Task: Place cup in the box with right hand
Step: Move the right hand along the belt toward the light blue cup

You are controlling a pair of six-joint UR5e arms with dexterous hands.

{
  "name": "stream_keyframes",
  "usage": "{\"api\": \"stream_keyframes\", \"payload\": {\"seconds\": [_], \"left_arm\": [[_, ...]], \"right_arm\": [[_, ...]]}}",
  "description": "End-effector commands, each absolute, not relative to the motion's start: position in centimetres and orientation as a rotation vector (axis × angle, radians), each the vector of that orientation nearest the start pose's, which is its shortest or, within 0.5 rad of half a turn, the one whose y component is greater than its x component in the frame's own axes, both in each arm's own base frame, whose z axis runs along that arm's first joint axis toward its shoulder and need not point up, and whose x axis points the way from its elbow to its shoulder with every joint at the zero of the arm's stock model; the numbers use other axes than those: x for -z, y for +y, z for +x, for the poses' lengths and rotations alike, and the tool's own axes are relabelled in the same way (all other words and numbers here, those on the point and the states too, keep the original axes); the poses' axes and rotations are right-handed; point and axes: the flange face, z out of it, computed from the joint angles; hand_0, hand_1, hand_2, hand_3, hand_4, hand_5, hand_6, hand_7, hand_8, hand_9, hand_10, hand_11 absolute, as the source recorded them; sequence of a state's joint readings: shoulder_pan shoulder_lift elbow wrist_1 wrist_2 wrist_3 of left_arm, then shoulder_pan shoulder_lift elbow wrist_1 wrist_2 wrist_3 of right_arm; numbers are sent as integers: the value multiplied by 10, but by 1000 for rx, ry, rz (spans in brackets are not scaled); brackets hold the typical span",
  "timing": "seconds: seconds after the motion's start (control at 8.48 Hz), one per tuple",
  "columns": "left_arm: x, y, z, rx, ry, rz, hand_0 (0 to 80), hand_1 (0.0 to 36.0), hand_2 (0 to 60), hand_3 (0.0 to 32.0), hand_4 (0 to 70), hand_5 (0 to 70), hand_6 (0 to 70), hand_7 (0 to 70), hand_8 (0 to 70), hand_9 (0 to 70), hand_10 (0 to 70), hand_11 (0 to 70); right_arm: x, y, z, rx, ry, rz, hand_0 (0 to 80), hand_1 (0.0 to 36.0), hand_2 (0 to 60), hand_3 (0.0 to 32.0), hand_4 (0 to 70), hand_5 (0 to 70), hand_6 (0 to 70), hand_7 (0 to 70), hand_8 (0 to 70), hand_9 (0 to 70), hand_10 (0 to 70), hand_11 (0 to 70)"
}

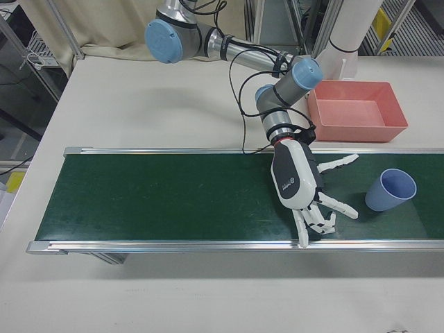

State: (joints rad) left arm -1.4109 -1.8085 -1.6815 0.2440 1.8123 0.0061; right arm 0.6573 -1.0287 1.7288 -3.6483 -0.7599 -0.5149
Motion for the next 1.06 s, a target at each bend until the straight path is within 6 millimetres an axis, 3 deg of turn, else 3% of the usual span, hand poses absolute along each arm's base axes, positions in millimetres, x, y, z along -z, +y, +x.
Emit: {"api": "stream_keyframes", "payload": {"seconds": [0.0,0.47,0.94], "left_arm": [[-531,-585,-16,1886,2101,-397,0,0,0,0,0,0,0,0,0,0,0,0],[-531,-585,-17,1887,2101,-395,0,0,0,0,0,0,0,0,0,0,0,0],[-531,-585,-17,1887,2101,-395,0,0,0,0,0,0,0,0,0,0,0,0]], "right_arm": [[-361,-531,-359,2258,2658,-396,438,0,0,16,408,4,170,700,167,403,0,0],[-364,-530,-356,2269,2662,-414,433,0,0,20,396,4,166,700,164,396,0,0],[-368,-529,-352,2276,2659,-421,397,0,0,44,378,0,162,700,162,396,0,0]]}}
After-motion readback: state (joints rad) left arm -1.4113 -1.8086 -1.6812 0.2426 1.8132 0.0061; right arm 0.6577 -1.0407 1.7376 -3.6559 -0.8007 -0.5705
